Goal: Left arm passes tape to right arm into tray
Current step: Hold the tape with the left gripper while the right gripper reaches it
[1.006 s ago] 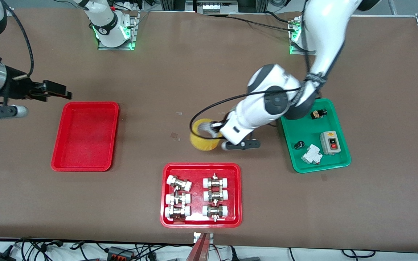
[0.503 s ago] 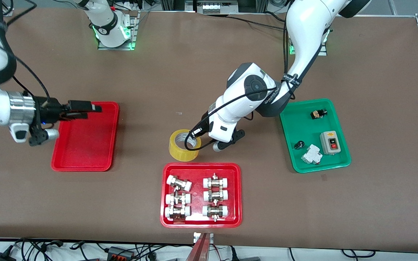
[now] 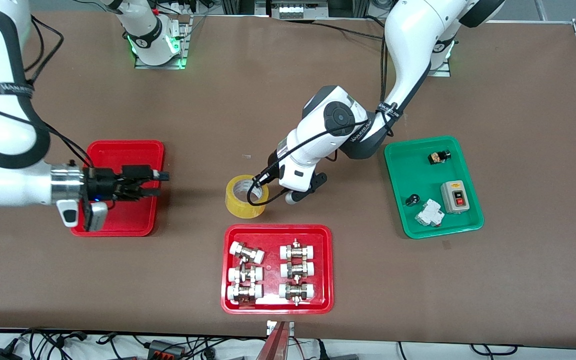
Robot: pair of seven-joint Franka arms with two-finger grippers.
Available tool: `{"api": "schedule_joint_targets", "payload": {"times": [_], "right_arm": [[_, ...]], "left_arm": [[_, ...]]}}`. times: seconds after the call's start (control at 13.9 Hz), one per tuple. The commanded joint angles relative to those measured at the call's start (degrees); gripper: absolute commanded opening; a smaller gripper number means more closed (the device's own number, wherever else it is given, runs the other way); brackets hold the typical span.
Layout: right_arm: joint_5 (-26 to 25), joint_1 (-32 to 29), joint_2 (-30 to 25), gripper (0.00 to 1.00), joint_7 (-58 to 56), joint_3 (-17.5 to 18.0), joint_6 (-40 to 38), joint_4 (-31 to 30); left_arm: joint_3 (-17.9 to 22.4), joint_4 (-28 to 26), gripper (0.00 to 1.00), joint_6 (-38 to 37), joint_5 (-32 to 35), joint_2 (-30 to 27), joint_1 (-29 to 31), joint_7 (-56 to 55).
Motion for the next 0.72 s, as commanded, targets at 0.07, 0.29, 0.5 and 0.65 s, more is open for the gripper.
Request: {"api": "schedule_joint_targets", "payload": {"times": [0.07,0.29,0.5,0.65], "right_arm": [[6.9,2.6,2.4,1.0,-5.8,0.3,4.6,-1.3],[11.5,5.7,3.7,1.0,-8.1,0.3,10.5,-2.7],[12.9,8.3,4.7,1.0,-8.1,0.3,13.9,-2.7],[13.0,8.8,4.9,1.0,-8.1,0.3,14.6,-2.7]], "left_arm": [[-0.1,4.0,0.19,0.3,-1.6,2.1,-0.9,-1.7],[0.0,8.0,0.22,0.3,-2.1,4.8,-2.1,-4.8],[0.0,8.2,0.23,0.2,-2.1,5.1,-2.1,-6.1],[-0.1,8.3,0.23,0.2,-2.1,5.1,-2.0,-6.1]]}}
